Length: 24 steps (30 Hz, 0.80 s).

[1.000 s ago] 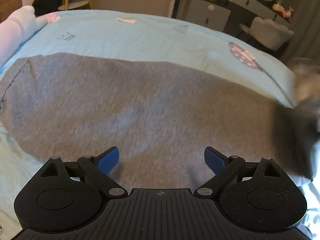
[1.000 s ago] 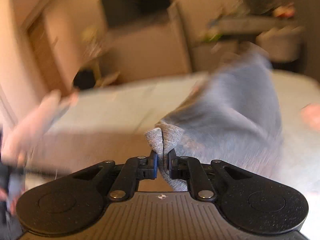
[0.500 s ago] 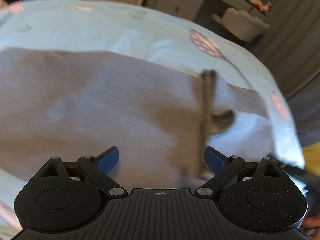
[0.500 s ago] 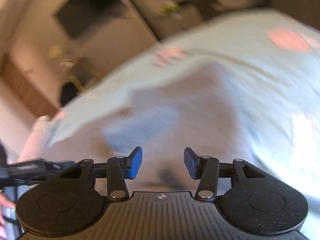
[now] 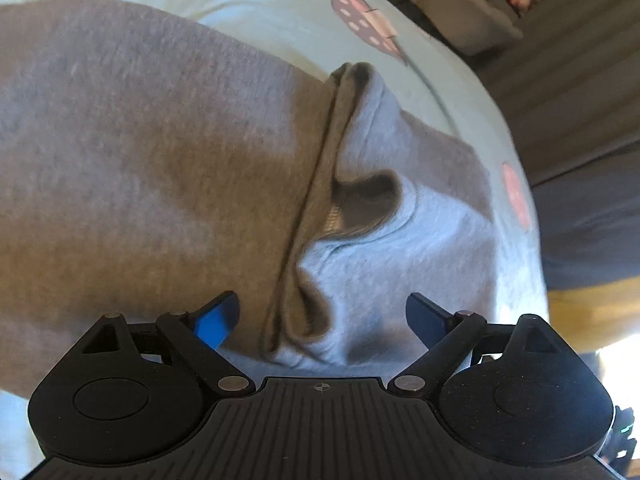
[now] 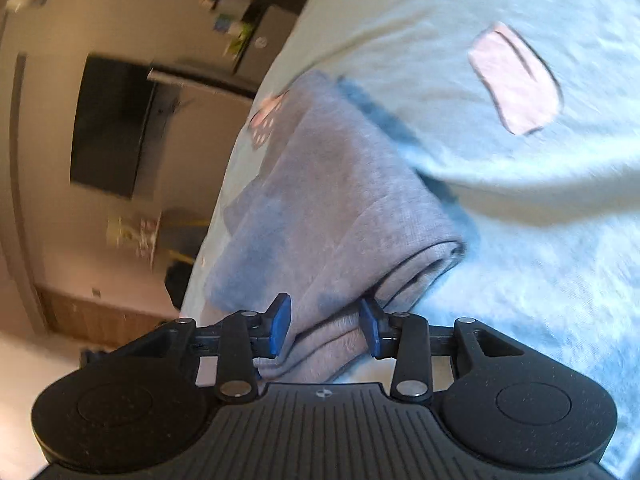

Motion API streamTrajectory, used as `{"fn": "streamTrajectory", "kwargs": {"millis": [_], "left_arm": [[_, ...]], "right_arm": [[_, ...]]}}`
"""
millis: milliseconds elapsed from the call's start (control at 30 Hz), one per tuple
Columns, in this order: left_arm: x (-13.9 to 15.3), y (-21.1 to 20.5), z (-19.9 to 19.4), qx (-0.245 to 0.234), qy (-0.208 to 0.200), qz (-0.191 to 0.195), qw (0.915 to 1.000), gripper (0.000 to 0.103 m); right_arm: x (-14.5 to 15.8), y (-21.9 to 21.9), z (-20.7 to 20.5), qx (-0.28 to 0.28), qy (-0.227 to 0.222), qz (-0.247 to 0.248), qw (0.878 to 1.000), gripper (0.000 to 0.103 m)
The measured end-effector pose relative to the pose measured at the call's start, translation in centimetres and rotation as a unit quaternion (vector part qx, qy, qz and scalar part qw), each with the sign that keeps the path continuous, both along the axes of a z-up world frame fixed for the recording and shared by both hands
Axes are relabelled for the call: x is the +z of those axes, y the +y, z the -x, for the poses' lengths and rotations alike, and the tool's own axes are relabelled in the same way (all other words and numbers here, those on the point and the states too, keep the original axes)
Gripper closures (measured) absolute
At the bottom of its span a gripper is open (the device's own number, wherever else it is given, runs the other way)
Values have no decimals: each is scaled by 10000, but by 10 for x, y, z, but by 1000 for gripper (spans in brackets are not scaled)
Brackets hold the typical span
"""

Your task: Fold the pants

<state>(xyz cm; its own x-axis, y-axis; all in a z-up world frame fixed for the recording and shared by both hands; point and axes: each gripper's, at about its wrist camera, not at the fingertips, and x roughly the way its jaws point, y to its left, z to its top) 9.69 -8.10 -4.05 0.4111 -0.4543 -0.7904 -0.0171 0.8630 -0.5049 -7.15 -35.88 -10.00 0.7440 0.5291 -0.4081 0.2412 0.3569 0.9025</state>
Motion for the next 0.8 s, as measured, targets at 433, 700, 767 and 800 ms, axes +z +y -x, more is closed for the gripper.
{"fn": "streamTrajectory", "kwargs": {"millis": [433,700,767,800], "left_arm": [[0,2,9,-288,-208,-215,9991,82],[27,2,42,-431,-899,-361,9944,87],[31,0,51,-471,-990,-386,9932,87],[29,-1,54,-489,-966,-526,9927,87]], "right_arm": [[-7,-9,5,-863,281,-330,9953,63],[19,1,8,-744,300,1026,9915,99],[24,-1,16,-688,305,1307,9886,99],[23,-2,17,-652,387,1487,9860,99]]}}
